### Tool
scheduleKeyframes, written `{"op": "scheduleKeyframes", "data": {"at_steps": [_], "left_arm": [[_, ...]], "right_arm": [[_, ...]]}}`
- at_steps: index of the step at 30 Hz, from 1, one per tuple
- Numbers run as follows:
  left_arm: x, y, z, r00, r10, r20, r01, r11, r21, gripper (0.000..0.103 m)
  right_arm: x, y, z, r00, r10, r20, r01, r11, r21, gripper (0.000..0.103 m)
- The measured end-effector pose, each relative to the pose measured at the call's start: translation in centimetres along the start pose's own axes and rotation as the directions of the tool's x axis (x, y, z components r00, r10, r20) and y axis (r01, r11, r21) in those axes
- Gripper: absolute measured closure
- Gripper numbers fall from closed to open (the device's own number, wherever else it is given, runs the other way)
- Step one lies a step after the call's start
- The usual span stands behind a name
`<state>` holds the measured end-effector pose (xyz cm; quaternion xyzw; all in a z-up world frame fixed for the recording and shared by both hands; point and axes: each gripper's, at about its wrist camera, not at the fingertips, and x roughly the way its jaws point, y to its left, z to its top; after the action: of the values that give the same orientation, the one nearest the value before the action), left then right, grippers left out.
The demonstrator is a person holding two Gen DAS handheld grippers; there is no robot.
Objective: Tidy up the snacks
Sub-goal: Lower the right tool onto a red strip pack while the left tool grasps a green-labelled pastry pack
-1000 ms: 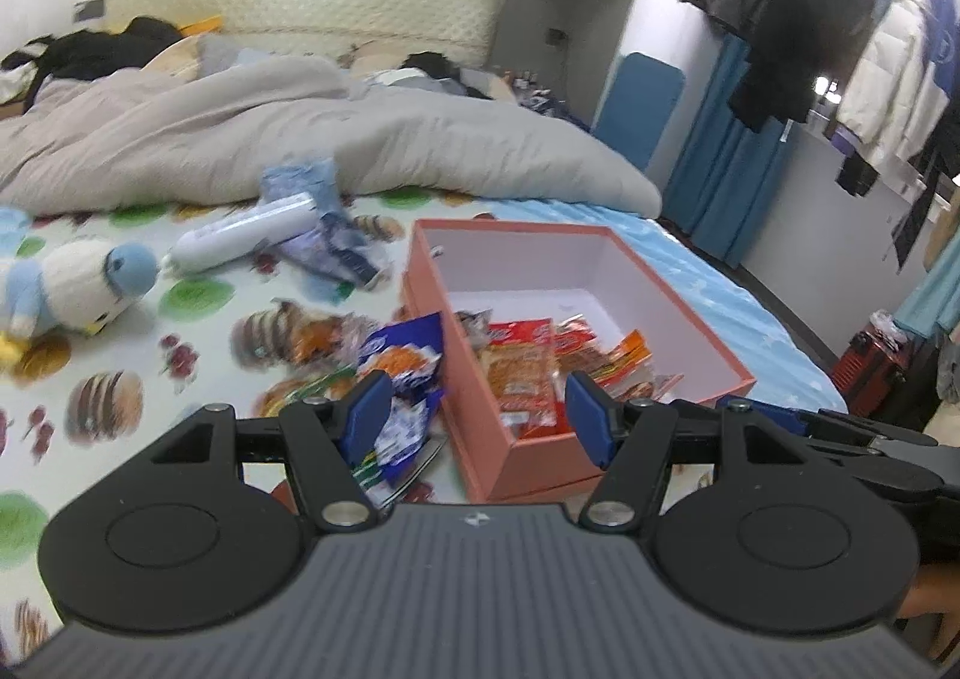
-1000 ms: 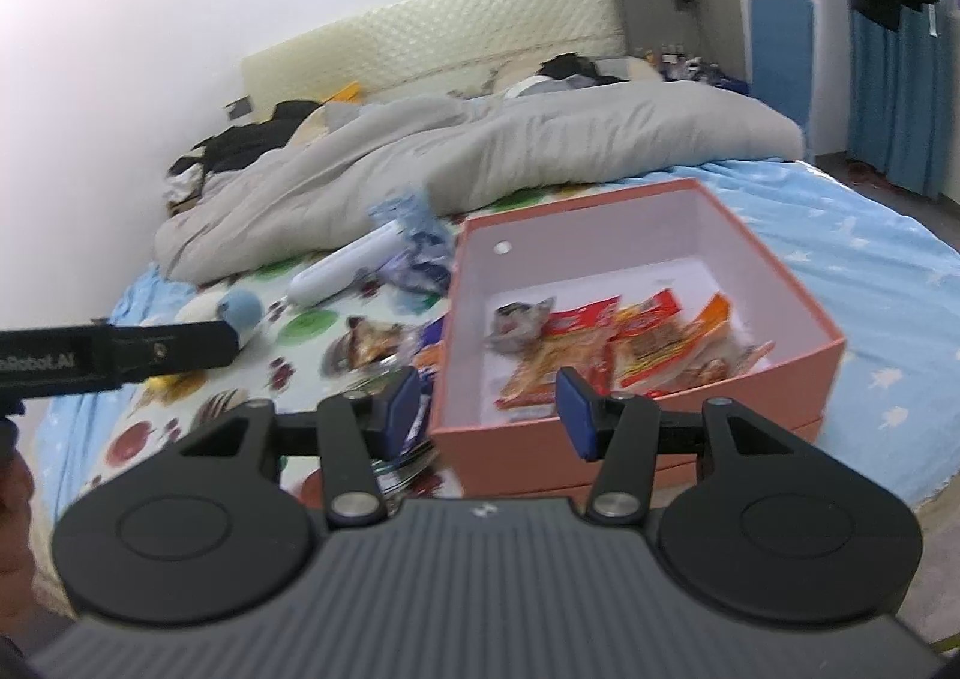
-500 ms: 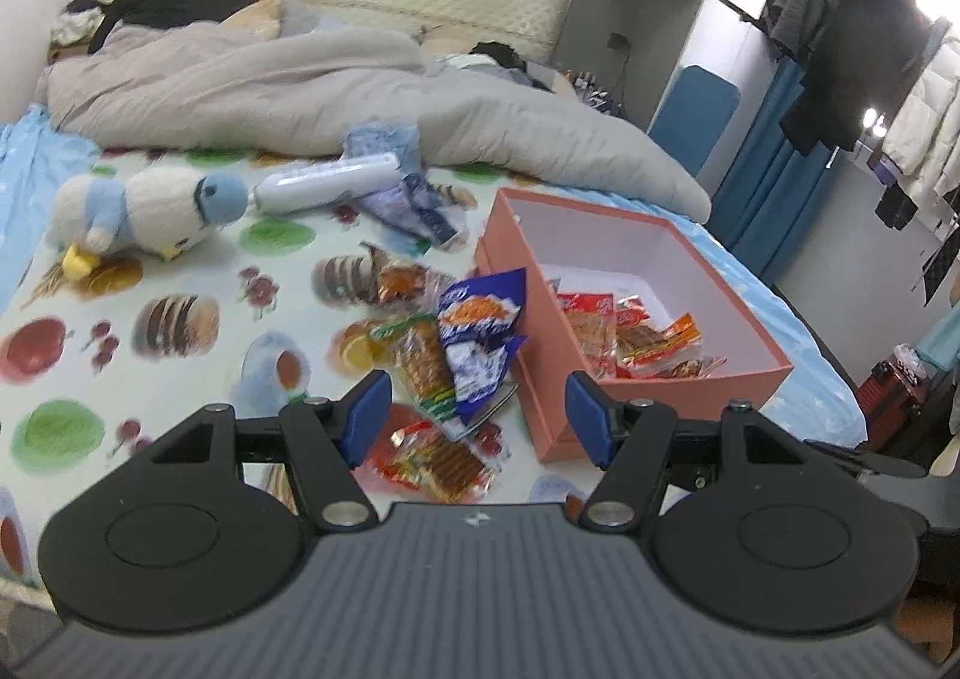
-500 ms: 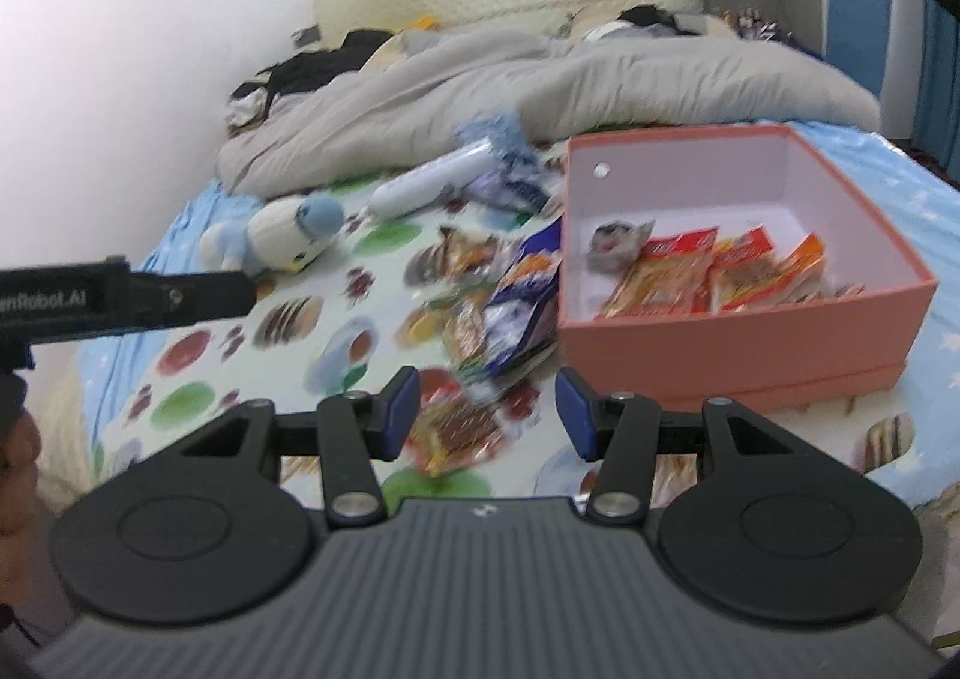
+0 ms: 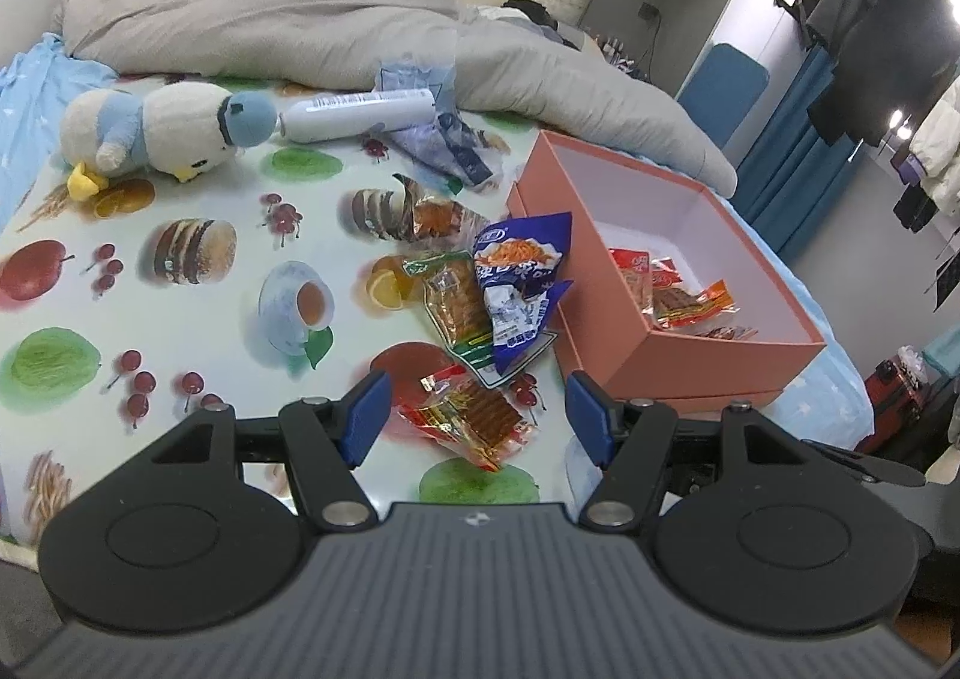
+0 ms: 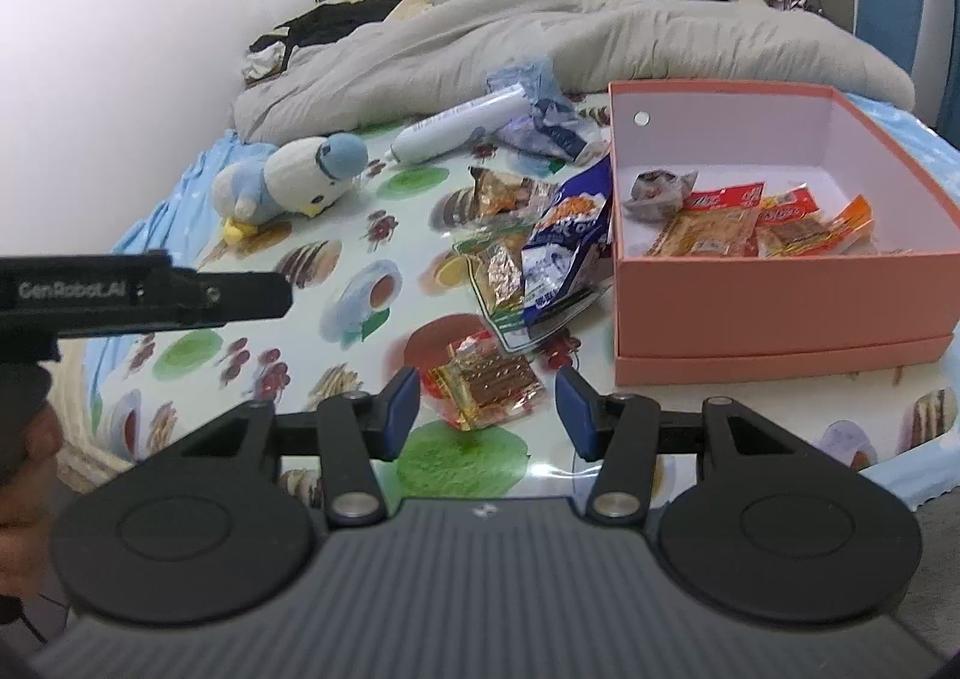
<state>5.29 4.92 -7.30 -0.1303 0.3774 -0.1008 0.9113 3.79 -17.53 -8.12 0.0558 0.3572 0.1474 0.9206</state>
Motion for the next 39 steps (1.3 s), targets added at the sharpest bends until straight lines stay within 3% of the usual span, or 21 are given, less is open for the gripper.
{"op": "scheduleKeyframes", "data": {"at_steps": [19,26,30,32,34,39], "left_arm": [[11.3,5.9,1.0,0.993,0.034,-0.115,-0.049,0.99,-0.129,0.033],[15.4,8.2,2.3,0.99,-0.044,-0.132,0.011,0.969,-0.246,0.033],[17.7,8.4,3.3,0.984,-0.093,-0.152,0.051,0.964,-0.261,0.034],[18.5,8.0,3.9,0.983,-0.099,-0.157,0.059,0.969,-0.241,0.034],[19.5,7.6,4.5,0.98,-0.11,-0.163,0.073,0.973,-0.218,0.034],[22.1,7.3,5.1,0.971,-0.138,-0.195,0.091,0.969,-0.231,0.034]], "right_arm": [[7.0,-0.1,-0.6,0.988,0.08,-0.133,-0.089,0.994,-0.068,0.051],[9.3,0.4,-0.3,0.981,0.11,-0.161,-0.128,0.986,-0.108,0.051],[10.7,1.1,-0.3,0.981,0.113,-0.157,-0.135,0.981,-0.141,0.051],[11.3,1.6,-0.3,0.981,0.112,-0.158,-0.139,0.975,-0.174,0.046],[11.6,1.9,-0.4,0.984,0.1,-0.149,-0.129,0.972,-0.197,0.023],[13.1,1.0,-0.4,0.979,0.111,-0.172,-0.142,0.974,-0.176,0.021]]}}
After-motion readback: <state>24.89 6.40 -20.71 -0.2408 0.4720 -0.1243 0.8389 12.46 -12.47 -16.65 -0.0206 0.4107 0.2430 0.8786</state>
